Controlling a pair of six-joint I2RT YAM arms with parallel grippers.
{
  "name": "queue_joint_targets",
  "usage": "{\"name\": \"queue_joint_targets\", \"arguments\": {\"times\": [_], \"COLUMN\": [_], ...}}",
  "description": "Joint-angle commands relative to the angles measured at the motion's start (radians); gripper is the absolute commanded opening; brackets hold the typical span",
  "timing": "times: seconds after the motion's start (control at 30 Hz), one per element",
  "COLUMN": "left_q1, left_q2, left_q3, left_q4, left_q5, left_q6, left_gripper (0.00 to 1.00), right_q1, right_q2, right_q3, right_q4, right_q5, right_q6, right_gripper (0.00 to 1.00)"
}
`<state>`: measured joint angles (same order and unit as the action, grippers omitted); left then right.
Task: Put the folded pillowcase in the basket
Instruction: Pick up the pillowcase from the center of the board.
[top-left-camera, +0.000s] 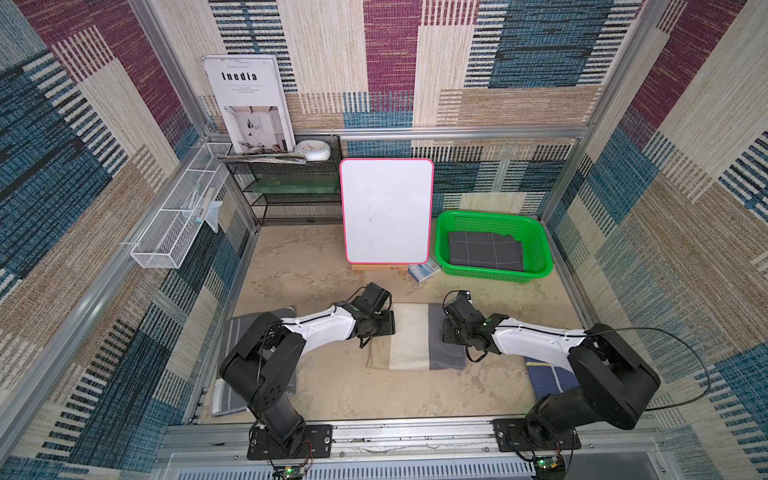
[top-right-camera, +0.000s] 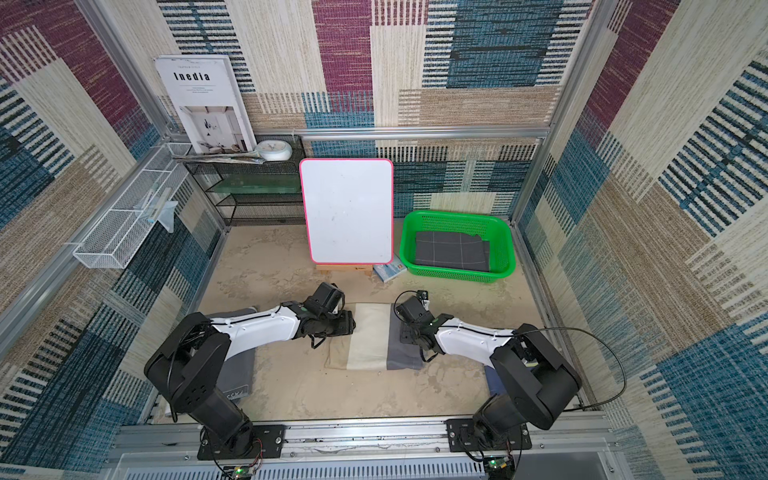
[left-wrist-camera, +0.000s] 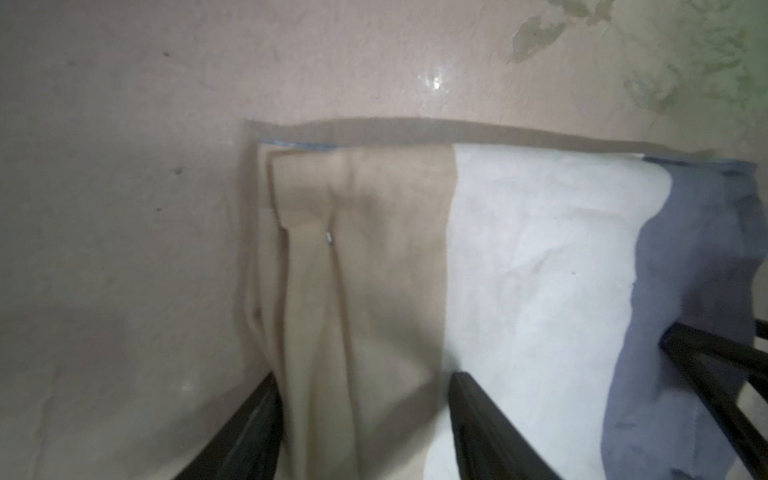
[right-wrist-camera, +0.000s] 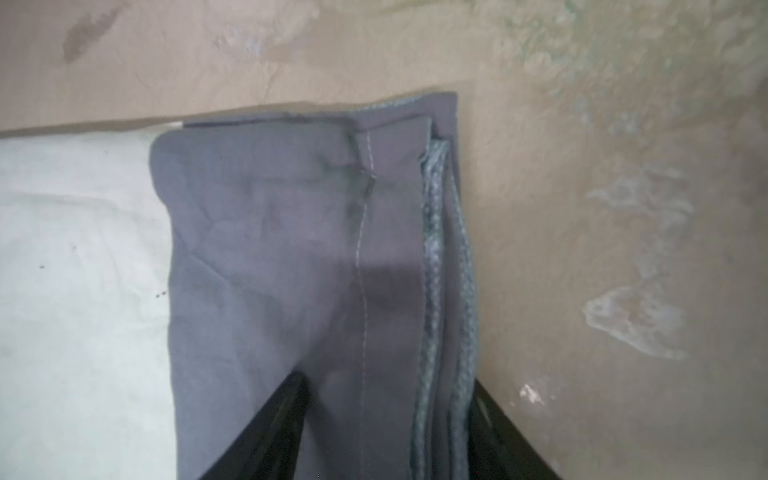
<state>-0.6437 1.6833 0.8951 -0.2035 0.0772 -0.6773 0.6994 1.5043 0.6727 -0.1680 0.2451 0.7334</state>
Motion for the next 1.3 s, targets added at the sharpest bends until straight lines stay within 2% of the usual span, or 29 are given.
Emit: {"name": "queue_joint_targets", "arguments": {"times": [0.0,0.17,0.37,0.53,0.8,1.0,1.1,1.27], "left_q1": [-0.017,-0.024,-0.053,-0.080,-0.153,-0.172,-0.173,-0.177], "left_q2": [0.024,0.024,0.024,0.072,0.037,0.054,0.086,0.198], "left_q3": [0.021,0.068,0.160,0.264,0.442,0.587,0.674,0.884], "left_q4": [-0.067,-0.101,-0.154,-0.206,-0.268,-0.269,-0.260,-0.297], "left_q5": [0.052,0.065,0.032,0.021,-0.071,-0.106,-0.098,-0.103], "left_q6": [-0.012,-0.019,-0.028,-0.035,0.021,0.048,0.061,0.103], "left_gripper": [0.54,0.31,0.01,0.00,0.00,0.00,0.00,0.00], "right_q1": [0.002,0.004,0.003,0.002,-0.010,-0.065,-0.127,-0.243], "right_q2": [0.016,-0.049,-0.196,-0.253,-0.398,-0.458,-0.454,-0.438], "right_q3": [-0.011,-0.041,-0.078,-0.050,-0.001,0.104,0.163,0.246], "right_q4": [0.004,0.011,0.012,-0.076,-0.153,-0.149,-0.133,-0.079], "right_q5": [-0.107,-0.052,0.007,0.140,0.348,0.478,0.508,0.451], "right_q6": [0.004,0.015,-0.027,-0.057,-0.093,-0.207,-0.270,-0.276], "right_gripper": [0.48,0.23,0.07,0.03,0.00,0.00,0.00,0.00]}}
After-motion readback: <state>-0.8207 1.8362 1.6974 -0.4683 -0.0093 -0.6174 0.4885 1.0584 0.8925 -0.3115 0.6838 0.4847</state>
